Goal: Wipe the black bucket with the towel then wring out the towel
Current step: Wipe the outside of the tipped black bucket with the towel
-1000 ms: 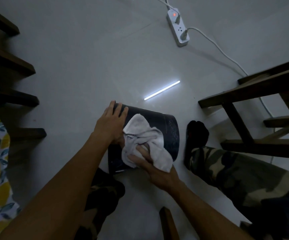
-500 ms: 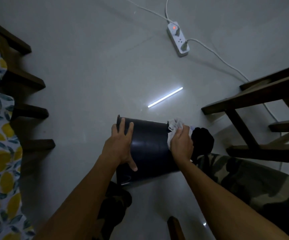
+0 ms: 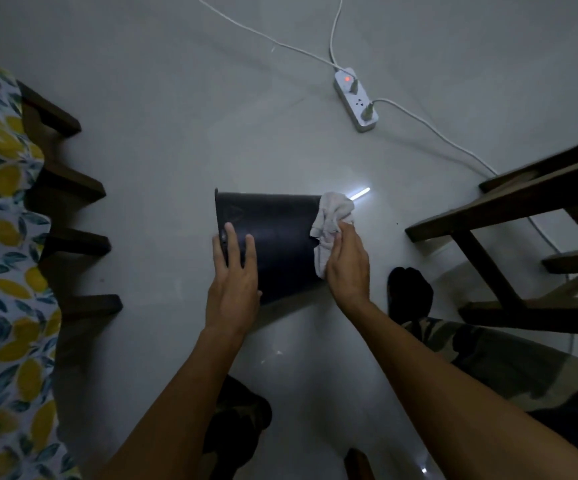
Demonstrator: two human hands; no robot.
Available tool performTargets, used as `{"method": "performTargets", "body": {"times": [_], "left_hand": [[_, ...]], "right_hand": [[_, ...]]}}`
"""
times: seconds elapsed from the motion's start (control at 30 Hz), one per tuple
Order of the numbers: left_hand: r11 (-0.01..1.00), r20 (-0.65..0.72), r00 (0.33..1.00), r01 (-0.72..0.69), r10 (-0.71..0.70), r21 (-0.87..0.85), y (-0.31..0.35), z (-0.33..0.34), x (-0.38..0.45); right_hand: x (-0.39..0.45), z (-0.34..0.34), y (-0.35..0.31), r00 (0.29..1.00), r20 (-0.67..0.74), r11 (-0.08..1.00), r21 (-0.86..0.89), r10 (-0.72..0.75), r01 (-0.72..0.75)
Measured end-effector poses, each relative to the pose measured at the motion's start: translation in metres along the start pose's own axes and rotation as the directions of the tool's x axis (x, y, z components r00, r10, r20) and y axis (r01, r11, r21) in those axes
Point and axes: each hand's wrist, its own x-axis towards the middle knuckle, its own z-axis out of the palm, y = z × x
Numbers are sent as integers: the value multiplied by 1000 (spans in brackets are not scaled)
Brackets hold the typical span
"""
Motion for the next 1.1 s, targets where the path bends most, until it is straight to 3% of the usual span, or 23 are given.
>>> {"method": "performTargets", "body": {"times": [0.13,0.23,0.33,0.47,0.6,0.77,0.93,1.1], "left_hand": [[997,-73,995,60,-63,-42,6,7,-23],[995,-120,989,88,-82,45,9,0,-30],[984,-91,988,138,-128,117,10,-8,-24],[990,1,996,87,-88,110,7,-5,-2],[989,70,987,141,-145,52,-2,11,10],[993,123,985,117,-119,25,-5,31,0],[995,95,991,88,-92,53,-17,36,7],[994,118,988,94,-101,62,-16,38,6]], "right_hand": [[-31,-13,13,967,85,961,-123,-240,249],[-55,-17,43,895,180,848,-289,-408,444],[-79,-22,65,811,182,765,-270,-555,585],[-99,-30,53,718,257,670,-258,-647,696],[-92,-18,44,607,387,490,-363,-694,792],[-69,8,51,618,523,441,-434,-587,786],[-61,25,47,617,530,378,-495,-582,782],[-50,48,24,677,491,413,-546,-548,729]]}}
